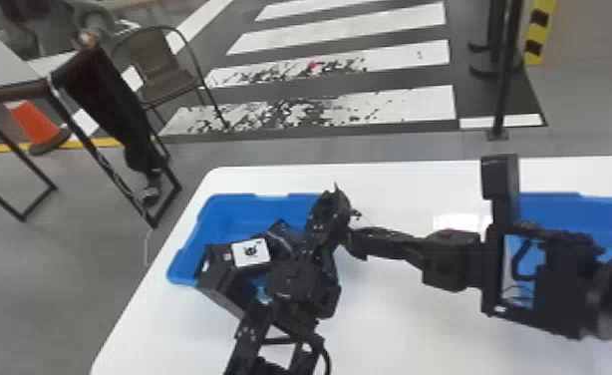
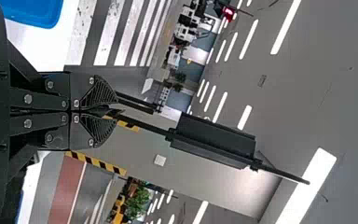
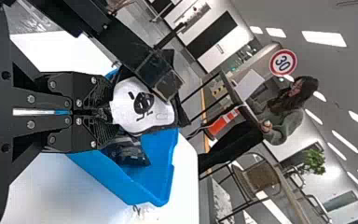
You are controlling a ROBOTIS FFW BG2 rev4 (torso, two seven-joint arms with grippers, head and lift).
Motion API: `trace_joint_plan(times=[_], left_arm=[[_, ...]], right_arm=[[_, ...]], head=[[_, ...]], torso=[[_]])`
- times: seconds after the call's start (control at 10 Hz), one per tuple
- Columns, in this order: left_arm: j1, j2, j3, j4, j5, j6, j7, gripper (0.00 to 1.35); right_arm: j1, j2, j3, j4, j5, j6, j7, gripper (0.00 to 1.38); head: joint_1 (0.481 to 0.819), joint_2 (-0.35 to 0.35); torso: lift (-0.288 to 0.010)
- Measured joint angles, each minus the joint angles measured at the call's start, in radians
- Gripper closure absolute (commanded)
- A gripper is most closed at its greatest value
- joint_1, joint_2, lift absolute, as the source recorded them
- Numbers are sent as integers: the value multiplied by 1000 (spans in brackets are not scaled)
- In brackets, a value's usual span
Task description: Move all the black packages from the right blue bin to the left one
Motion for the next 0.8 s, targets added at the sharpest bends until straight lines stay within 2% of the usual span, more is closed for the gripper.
trace_joint_plan(times=[0.1,0.2,0.3,0.5,0.6,0.8], left_arm=[[-2,1,-8,-3,22,-9,-1,1211],[-5,1,-7,-4,38,-23,-1,1211],[-9,0,8,-4,43,-31,-1,1211],[-13,-10,77,5,1,-39,11,1211],[-25,-18,129,29,-48,-45,23,1211],[-94,-30,241,154,-186,-60,50,1202]], right_arm=[[-9,6,0,16,8,-31,7,745],[-13,8,4,25,20,-59,14,217],[-15,9,7,35,26,-80,18,7],[-16,9,8,53,24,-103,25,202],[-14,9,7,61,12,-114,30,248],[-9,8,5,78,-21,-124,35,259]], head=[[695,344],[695,341],[695,349],[695,350],[695,350],[695,350]], torso=[[-154],[-154],[-154],[-154],[-154],[-154]])
